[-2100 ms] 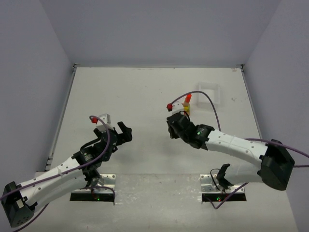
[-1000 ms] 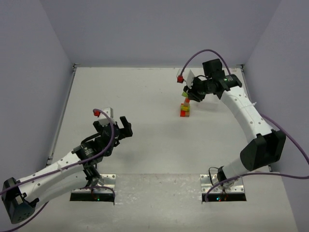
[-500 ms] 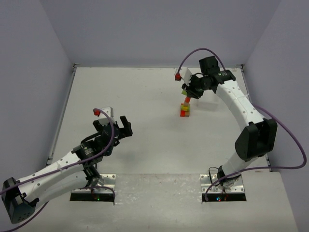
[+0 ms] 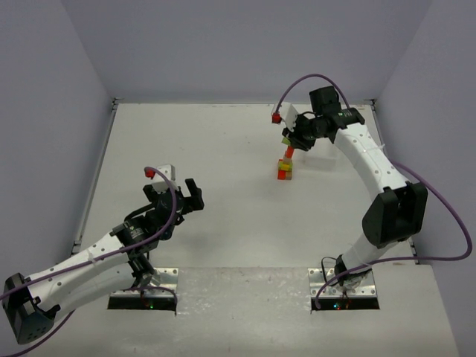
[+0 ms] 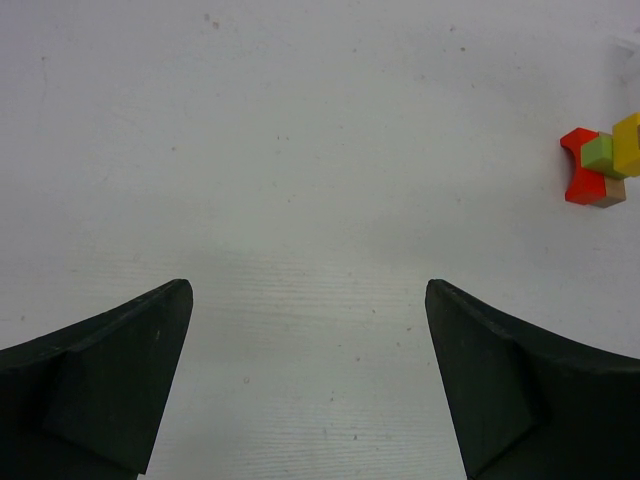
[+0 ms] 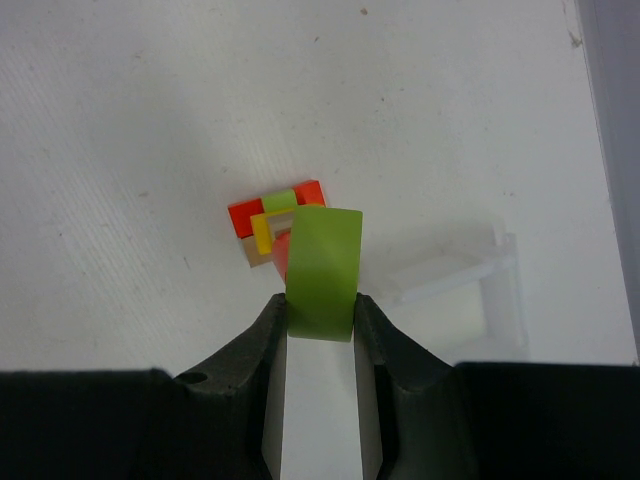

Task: Build the wood block tower

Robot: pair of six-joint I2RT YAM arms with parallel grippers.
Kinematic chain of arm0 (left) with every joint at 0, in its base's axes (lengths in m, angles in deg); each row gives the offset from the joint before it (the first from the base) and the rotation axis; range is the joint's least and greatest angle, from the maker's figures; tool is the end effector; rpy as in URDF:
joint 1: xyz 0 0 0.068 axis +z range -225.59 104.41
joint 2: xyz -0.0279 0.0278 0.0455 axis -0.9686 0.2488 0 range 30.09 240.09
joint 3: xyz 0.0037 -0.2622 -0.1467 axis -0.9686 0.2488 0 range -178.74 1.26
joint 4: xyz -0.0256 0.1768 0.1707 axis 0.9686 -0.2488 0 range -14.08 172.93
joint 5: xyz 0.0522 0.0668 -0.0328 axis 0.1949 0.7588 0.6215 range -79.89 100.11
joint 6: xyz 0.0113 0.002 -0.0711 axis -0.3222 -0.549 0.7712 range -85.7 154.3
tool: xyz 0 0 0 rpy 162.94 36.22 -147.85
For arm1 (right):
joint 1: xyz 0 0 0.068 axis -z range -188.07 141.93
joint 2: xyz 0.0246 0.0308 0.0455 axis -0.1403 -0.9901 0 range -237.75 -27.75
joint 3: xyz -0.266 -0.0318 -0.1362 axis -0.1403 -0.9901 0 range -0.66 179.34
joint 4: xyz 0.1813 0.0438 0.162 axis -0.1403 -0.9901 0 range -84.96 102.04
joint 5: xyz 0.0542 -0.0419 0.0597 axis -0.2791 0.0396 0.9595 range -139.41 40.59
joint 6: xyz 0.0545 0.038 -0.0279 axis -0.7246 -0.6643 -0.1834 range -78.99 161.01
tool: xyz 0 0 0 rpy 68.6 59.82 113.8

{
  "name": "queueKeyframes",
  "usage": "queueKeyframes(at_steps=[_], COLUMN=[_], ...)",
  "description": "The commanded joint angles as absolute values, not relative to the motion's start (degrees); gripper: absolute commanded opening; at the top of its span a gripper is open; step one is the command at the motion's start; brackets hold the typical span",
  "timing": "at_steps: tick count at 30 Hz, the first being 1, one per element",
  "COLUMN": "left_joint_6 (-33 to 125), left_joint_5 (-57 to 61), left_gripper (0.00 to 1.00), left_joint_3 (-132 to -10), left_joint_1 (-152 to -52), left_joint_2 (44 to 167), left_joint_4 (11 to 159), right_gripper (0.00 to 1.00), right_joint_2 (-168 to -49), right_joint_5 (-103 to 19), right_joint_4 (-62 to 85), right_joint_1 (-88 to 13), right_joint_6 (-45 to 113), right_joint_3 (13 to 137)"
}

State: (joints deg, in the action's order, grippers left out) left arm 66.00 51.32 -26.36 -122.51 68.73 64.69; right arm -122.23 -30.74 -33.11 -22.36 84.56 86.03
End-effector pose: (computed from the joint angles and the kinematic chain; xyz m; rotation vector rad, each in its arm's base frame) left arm 0.1188 -0.0696 0.2530 -0.1638 1.9434 -0.1530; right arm 0.3413 0.1067 0.3294 -1.2937 2.0642 0.1811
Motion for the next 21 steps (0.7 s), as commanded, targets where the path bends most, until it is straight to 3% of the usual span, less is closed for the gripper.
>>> queueKeyframes(at_steps=[1, 21], left_joint_6=[64.70, 63.71], left_joint_5=[51.68, 51.86], left_gripper=[1.00, 1.00], left_joint_3=[-27.22, -27.34], left_joint_1=[-122.67, -122.65], left_joint_2=[68.65, 70.35], left_joint_4=[67.03, 67.90], right_gripper=[0.24, 0.26], right_joint_2=[-120.93, -122.44], right_joint_5=[-28.77, -27.21], right_joint_4=[-30.94, -30.06], right_joint_1=[-21.33, -21.04], right_joint_6=[85.90, 86.54], right_joint_3=[86.00, 85.18])
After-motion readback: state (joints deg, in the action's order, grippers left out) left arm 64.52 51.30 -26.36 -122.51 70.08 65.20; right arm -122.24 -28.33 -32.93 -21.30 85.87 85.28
